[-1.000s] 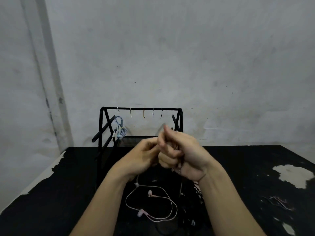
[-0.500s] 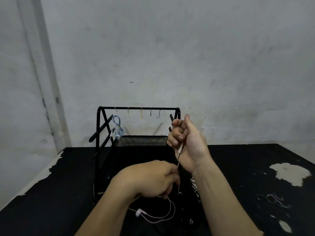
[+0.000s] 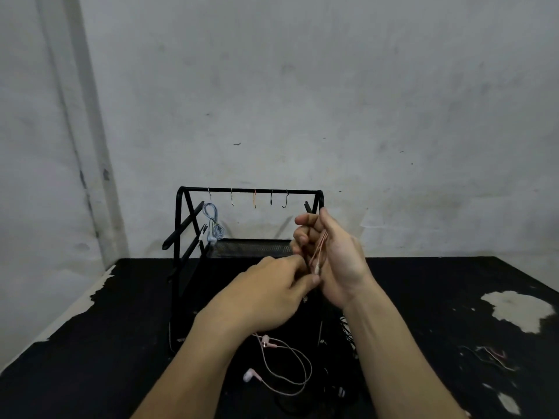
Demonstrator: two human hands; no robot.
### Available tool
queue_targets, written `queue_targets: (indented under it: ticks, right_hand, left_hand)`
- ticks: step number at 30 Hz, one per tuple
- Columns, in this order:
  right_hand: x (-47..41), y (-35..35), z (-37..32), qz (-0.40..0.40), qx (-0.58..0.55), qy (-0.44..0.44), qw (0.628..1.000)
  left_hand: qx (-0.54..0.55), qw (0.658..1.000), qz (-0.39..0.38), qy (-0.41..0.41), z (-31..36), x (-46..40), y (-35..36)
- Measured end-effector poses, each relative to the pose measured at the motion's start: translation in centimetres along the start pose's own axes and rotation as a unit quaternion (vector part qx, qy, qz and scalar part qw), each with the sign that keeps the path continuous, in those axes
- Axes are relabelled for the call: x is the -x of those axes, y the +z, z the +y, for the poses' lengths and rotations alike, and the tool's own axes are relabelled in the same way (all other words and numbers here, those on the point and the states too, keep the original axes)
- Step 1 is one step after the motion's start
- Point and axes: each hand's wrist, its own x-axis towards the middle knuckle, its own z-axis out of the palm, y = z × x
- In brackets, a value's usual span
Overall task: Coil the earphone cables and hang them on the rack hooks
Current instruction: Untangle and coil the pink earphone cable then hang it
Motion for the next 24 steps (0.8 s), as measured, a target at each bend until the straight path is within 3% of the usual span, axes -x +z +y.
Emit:
queue_targets:
  ticks: [6,12,22,24]
  right_hand:
    - [0.1,0.0,0.0,-0.019,0.006,0.009,1.0]
    - [0.3,0.2,-0.1,-0.03,0.011,0.013,0.999]
    - [0.0,0.6,1.4,0.001,0.067,-0.014,0.998]
    - [-0.1,0.5,1.4,-0.004,0.056,-0.006,0.998]
  left_hand:
    - [0.013,0.997,0.076,-0.003,0.9,-0.4,0.9]
    - [-0.012,0.99,0.123,-0.066,0.4,-0.4,0.6]
    - [0.027,0.992,-0.109,0.05,1.6,1.9,-2.5]
    - [0.049,0.99,-0.117,0.061,1.7,2.4,-3.2]
